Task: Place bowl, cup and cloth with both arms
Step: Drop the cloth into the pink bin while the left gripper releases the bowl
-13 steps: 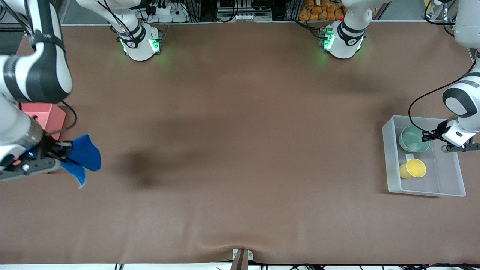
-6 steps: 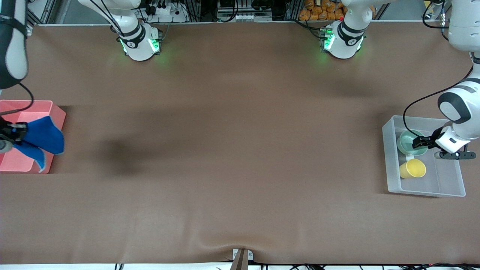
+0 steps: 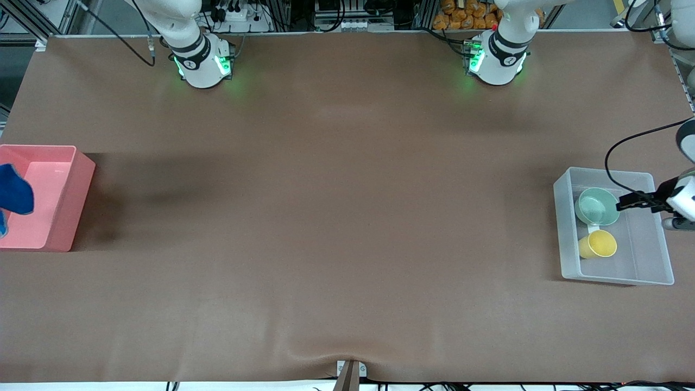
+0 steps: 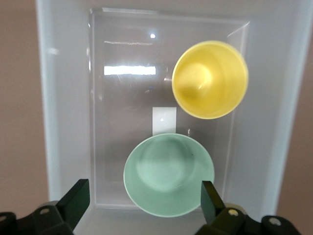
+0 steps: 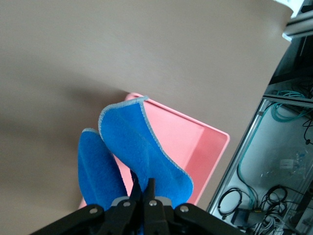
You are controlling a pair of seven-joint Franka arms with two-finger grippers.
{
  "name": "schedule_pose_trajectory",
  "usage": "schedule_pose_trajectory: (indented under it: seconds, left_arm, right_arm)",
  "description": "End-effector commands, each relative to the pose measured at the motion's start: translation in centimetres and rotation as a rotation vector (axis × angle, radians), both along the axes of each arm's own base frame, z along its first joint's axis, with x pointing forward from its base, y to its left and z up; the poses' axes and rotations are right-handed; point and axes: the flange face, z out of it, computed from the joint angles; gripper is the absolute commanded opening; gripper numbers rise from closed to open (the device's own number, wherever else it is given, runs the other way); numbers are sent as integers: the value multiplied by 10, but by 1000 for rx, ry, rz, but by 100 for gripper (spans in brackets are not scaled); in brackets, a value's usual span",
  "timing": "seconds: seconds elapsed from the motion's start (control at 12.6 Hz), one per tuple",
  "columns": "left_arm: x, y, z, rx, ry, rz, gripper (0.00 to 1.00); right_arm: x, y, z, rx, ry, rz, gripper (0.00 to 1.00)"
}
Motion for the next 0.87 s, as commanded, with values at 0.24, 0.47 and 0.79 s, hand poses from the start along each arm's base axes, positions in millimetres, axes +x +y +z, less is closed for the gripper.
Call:
schedule_pose_trajectory:
  seconds: [0.24,0.47,0.79]
  left_arm:
    - [-2,-50,85,-13,-44,7,100]
    - [-6,-93,121,56,-10,79,100]
    - [-26,-136,181,27,-21,136,100]
  right_arm:
    - [-3,-55,-59,15,0,39,100]
    - [17,16,-26,45,29,25,100]
    - [21,162,45,140,30,-218,100]
